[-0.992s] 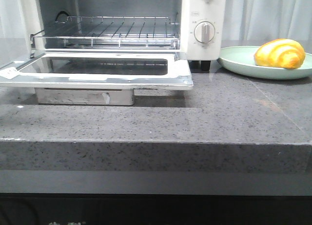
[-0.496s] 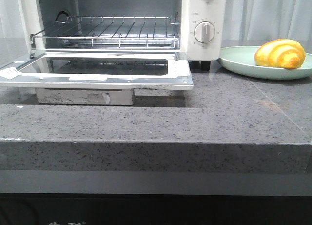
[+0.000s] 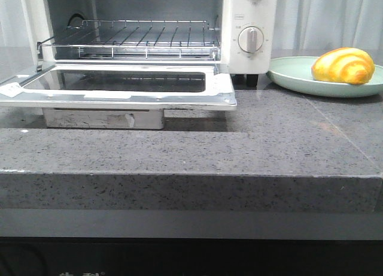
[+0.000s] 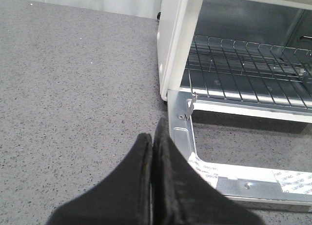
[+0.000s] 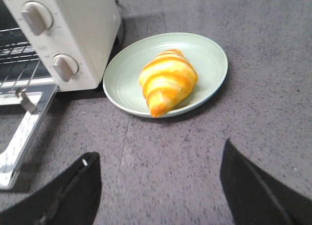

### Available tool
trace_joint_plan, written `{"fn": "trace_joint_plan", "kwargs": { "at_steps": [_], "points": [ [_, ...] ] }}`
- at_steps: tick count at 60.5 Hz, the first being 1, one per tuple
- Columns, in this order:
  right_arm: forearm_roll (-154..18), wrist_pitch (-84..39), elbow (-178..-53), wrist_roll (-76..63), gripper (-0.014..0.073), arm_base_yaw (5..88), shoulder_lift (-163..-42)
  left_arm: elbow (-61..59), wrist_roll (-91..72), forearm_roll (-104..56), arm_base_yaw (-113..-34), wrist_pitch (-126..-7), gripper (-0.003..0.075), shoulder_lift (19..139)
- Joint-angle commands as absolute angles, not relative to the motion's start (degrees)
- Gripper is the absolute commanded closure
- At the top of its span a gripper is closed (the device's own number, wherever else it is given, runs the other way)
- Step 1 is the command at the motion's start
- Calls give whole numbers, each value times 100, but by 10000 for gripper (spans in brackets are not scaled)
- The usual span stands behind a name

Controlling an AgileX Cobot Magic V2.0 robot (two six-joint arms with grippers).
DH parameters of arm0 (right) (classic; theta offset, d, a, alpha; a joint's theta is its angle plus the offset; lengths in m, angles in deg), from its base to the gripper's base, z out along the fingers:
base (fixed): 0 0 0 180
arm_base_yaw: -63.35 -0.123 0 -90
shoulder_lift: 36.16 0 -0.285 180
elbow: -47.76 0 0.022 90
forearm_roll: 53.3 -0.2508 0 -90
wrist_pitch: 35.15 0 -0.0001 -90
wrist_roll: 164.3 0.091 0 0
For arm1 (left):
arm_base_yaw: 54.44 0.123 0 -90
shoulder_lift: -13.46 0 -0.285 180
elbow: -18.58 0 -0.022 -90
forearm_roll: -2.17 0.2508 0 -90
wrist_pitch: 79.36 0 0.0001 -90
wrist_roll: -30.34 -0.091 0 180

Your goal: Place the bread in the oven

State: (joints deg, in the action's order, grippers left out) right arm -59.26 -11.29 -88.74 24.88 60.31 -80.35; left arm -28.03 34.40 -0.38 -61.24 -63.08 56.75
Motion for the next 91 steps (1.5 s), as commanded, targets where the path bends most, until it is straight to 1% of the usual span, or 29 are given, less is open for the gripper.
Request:
{"fn": "trace_joint_plan", "kwargs": {
  "at_steps": [1,11,15,27,39,51,66,85,87,90,91],
  "points": [
    [-5956,-1500,-9555,2662,56,6230,-8820,-2643,3495,-82,-6097,-6733,741,5653],
    [-6304,-1236,-10612,2791,56,6763,-10380,-2643,3495,-82,-6097,-6733,741,5653],
    [-6542,-1126,-11078,2791,56,6813,-10981,-2643,3495,-82,-6097,-6733,741,5653],
    [-6934,-476,-12129,2687,56,6800,-12137,-2643,3495,-82,-6097,-6733,741,5653],
    [-7585,-221,-12683,2279,56,6800,-12928,-2643,3495,-82,-6097,-6743,741,5653],
    [-7810,-228,-12870,2100,56,6800,-13321,-2643,3495,-82,-6097,-6753,741,5653],
    [-7808,-491,-12884,2074,56,6800,-13410,-2643,3495,-82,-6097,-6753,741,5653],
    [-7808,-399,-12903,2017,57,6800,-13615,-2643,3495,-82,-6097,-6753,741,5653],
    [-7808,-384,-12903,2004,71,6800,-13615,-2643,3495,-82,-6097,-6753,741,5653],
    [-7808,-364,-12903,1971,118,6800,-13604,-2643,3495,-82,-6097,-6753,741,5653],
    [-7808,-358,-12903,1961,146,6800,-13604,-2643,3495,-82,-6097,-6753,741,5653]
  ]
}}
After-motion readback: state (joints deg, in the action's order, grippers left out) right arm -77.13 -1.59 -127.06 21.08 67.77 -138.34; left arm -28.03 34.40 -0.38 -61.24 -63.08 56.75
